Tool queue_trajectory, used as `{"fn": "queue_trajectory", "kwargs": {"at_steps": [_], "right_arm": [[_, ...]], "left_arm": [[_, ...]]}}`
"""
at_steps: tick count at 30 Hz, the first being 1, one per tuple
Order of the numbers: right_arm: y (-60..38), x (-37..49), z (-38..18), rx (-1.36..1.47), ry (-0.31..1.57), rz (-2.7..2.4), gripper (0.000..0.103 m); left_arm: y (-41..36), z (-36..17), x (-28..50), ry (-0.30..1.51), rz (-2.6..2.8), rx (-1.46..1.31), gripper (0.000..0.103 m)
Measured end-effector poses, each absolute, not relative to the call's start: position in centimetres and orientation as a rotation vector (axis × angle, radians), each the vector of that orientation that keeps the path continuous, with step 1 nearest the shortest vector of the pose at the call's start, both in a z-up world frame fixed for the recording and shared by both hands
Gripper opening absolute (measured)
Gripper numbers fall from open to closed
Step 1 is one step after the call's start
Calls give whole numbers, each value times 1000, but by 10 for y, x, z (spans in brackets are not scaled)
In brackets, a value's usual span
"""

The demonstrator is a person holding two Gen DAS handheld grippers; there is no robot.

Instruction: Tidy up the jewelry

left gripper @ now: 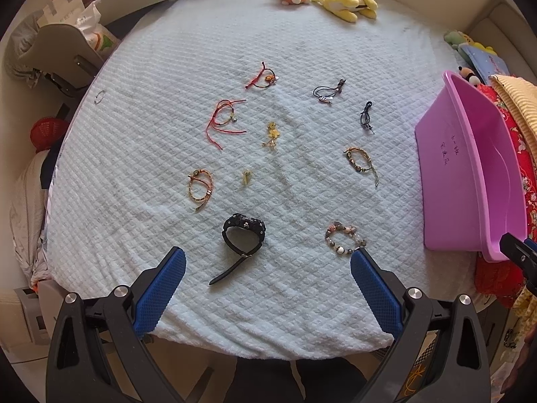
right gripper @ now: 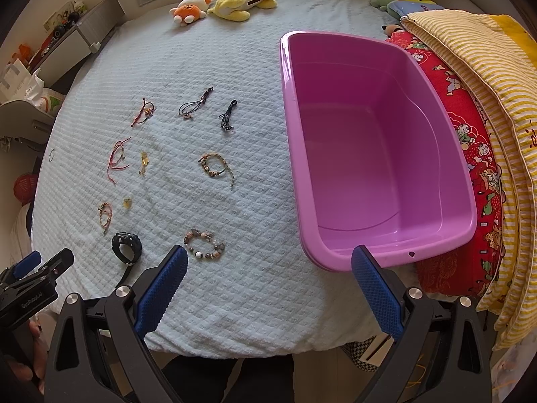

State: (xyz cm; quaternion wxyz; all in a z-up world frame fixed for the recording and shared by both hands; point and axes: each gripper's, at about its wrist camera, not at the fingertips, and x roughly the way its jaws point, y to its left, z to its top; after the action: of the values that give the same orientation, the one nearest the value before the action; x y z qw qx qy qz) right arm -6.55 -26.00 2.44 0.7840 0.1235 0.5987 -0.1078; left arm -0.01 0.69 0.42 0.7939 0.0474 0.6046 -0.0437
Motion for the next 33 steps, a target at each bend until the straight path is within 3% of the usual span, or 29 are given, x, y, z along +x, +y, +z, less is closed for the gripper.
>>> {"fn": "queue_trajectory", "kwargs": {"at_steps": [33], "right_arm": [[-258,-64,23,267,1290,-228,94]], "left_arm": [[11,3,0,1301,-87,102,97]]}}
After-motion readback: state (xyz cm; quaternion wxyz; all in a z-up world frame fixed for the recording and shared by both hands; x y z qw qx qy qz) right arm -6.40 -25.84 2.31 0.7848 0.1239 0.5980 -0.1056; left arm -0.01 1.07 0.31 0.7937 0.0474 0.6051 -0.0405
